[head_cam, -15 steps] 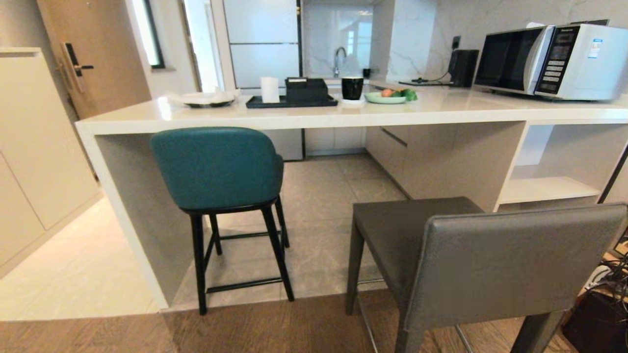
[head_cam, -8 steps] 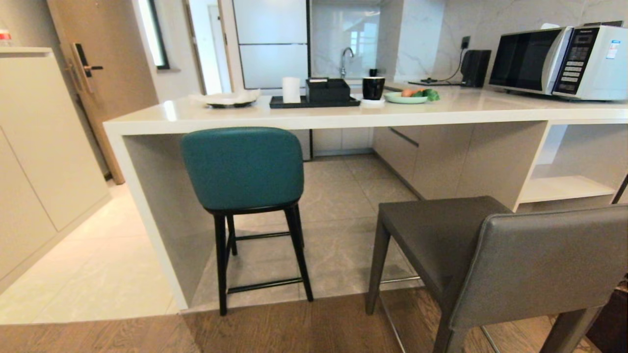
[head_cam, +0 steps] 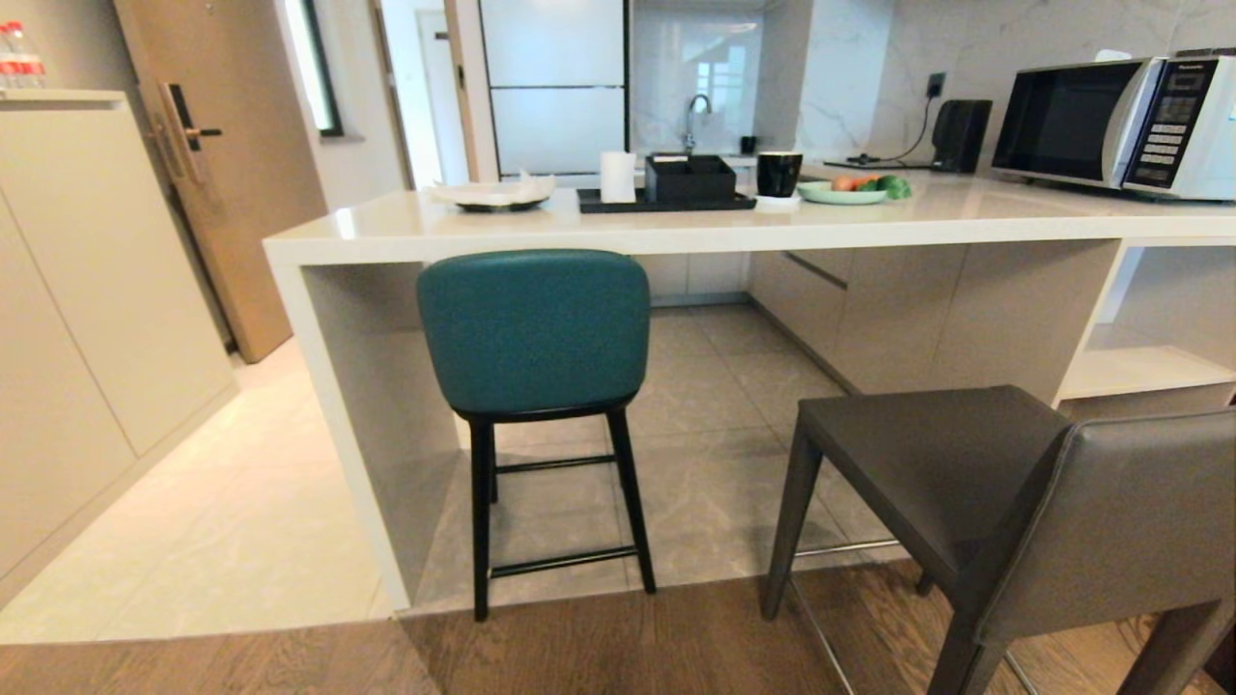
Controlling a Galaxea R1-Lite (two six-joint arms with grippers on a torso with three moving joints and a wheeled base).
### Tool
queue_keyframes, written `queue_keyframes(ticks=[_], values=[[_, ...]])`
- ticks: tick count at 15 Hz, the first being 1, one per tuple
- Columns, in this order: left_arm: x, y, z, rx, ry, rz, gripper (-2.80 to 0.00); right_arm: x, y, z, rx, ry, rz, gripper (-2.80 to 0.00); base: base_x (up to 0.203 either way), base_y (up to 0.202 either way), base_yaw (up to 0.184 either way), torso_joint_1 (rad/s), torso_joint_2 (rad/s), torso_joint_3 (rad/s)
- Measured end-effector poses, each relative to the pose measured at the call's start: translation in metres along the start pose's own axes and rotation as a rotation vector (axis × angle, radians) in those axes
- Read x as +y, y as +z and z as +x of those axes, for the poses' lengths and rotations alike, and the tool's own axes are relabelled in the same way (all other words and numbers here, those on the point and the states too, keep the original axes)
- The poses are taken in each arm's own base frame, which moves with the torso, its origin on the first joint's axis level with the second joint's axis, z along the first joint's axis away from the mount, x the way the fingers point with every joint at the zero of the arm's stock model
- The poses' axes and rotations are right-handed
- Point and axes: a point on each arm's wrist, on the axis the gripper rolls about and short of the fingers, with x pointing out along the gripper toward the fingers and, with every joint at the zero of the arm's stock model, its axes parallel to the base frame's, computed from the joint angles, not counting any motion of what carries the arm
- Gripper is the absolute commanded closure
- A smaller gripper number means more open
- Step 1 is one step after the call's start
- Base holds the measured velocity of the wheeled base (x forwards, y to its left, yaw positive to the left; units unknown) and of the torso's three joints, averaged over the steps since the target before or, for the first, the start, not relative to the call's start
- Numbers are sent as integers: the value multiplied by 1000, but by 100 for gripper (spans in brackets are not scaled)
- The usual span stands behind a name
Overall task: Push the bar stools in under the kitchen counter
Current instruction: Pull the blue chair out from under the dining table
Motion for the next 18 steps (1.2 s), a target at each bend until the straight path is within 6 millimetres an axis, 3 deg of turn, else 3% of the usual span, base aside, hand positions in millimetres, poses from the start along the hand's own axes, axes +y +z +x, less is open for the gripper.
queue_keyframes(ticks=[8,16,18], values=[[0,0,0,0,1,0,0,0,0,0,0,1,0,0,0,0,0,0,0,0],[0,0,0,-1,1,0,0,0,0,0,0,1,-1,0,168,0,2,2,2,2],[0,0,0,0,1,0,0,0,0,0,0,1,-1,0,0,0,0,0,0,0]])
